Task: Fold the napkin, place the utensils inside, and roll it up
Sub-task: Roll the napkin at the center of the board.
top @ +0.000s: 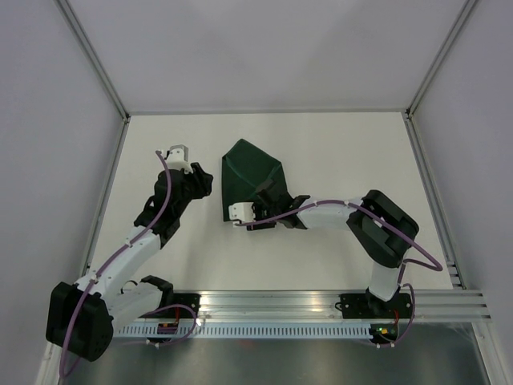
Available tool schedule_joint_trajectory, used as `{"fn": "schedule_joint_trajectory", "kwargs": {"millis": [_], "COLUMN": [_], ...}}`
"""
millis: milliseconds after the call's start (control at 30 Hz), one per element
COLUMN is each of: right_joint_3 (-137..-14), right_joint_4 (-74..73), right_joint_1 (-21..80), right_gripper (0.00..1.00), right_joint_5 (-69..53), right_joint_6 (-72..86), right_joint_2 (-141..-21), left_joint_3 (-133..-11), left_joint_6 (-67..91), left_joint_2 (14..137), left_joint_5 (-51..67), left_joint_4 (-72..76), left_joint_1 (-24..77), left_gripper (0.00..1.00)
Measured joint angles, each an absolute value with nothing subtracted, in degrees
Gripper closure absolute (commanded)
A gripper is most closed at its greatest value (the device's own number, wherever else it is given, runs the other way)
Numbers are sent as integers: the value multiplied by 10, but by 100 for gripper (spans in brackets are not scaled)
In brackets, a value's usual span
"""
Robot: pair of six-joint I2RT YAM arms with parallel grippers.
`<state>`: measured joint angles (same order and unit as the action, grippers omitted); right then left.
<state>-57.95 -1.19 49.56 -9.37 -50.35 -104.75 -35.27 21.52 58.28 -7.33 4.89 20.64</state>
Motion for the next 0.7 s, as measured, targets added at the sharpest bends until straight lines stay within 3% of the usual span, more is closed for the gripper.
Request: {"fn": "schedule_joint_trajectory", "kwargs": {"millis": [200,700], "right_joint_3": [-580,-590], "right_joint_4": [7,13], "right_joint_1": [491,474], "right_gripper": [53,53], "right_joint_5": [-91,-98], "right_joint_6": [-502,-489], "right_joint_2": [-1053,-1068], "left_joint_3": [-353,-399], "left_joint_6": [213,199], "left_joint_2": [588,610], "left_joint_5": [-73,-58], "left_joint_4": [48,-15], "left_joint_1": [207,207], "left_gripper": [50,51]}}
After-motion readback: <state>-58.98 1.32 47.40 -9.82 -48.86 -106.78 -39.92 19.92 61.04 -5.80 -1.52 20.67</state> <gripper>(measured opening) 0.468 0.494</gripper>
